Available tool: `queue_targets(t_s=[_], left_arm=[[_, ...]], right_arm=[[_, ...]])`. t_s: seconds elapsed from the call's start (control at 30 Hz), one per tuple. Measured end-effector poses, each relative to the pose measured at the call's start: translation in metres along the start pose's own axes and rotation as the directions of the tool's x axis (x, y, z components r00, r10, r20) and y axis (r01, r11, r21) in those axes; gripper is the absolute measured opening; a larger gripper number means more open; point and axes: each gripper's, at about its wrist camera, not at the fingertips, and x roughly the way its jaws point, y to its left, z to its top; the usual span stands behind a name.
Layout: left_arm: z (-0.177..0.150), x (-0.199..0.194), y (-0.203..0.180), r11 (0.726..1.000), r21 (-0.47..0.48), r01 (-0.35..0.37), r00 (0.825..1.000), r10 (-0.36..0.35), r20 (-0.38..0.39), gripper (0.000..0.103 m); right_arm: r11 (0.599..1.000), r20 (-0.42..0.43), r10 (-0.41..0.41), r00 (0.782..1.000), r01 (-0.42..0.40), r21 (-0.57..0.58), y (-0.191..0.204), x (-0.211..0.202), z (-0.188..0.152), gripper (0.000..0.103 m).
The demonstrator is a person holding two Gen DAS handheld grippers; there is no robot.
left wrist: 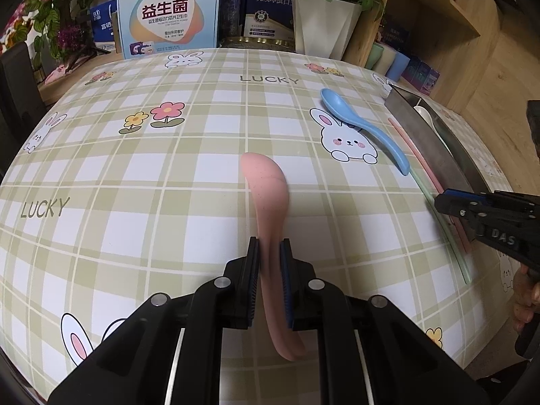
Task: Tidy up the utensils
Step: 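Grasp the green chopstick with the right tool while the left holds the pink spoon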
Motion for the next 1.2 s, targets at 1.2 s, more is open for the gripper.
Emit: queue_targets(t_s=[1.2], left_arm=[[-0.001,-0.001,0.002,1.000,-0.015,0.016,1.000,-0.016,0.015,0.012]], right_arm=[[0.996,0.054,0.028,0.998,-0.024,-0.081,0.021,0.011,-0.010,0.009]])
